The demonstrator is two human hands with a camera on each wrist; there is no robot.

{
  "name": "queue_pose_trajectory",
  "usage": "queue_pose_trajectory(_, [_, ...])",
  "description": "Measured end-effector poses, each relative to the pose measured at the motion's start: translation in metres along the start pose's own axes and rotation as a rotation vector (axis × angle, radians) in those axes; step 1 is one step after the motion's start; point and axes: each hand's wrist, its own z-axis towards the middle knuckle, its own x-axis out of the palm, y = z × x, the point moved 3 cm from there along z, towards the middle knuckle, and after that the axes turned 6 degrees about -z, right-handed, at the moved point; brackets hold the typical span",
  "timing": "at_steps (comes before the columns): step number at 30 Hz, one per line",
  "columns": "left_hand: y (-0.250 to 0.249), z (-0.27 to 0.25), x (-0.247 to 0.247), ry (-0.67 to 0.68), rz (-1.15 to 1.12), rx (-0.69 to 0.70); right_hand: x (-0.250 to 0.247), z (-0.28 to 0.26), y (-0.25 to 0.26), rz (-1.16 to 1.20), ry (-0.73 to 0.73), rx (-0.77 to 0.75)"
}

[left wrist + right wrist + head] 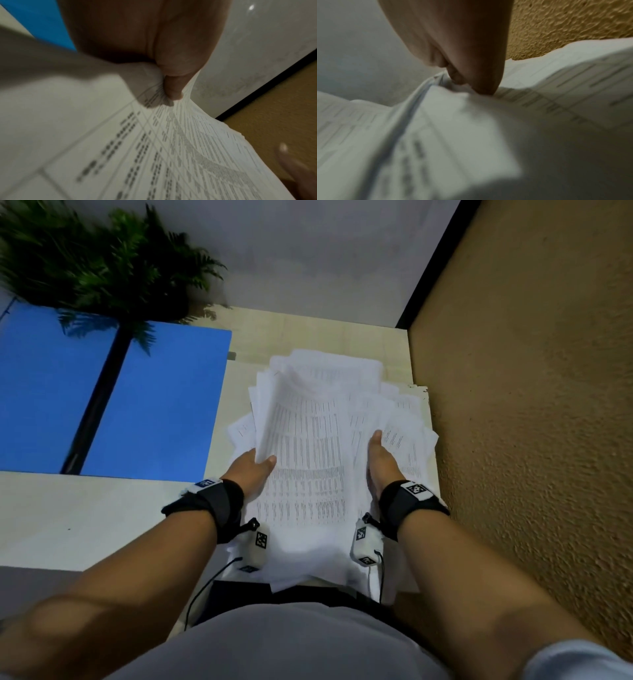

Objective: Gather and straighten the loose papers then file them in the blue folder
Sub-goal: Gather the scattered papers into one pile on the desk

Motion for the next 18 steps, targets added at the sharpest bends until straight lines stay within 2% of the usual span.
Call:
queue_pose_trajectory(3, [0.004,-0.003,0.003,-0.039,0.058,0.029,0.011,-0.008,-0.005,-0.016,0.122,-0.047])
queue_pose_trajectory(6, [0.007,-0.005,0.003,-0.056,0.106,0.028,0.013,-0.003,-0.015,0.055,0.115,-0.075])
queue_pose_trajectory(10, [-0.004,-0.011,-0.010,-0.255,0.013,0.151,-0.006,-0.004,-0.021,0.157,0.088,-0.102])
queue_pose_trajectory(12, [-0.017,-0.014,-0.016,-0.306,-0.076,0.198,-0.020,-0.002,-0.031,0.204,0.117,-0.109])
queue_pose_trajectory(14, [-0.031,-0.020,-0.017,-0.219,-0.218,0.203,-0.031,-0.002,-0.039,0.254,0.159,-0.111])
queue_pose_trajectory(16, [-0.043,-0.028,-0.009,-0.002,-0.400,0.193,-0.037,-0.002,-0.045,0.281,0.198,-0.111])
queue_pose_trajectory(18, [-0.049,-0.035,0.005,0.175,-0.467,0.183,-0.034,-0.007,-0.046,0.297,0.222,-0.093])
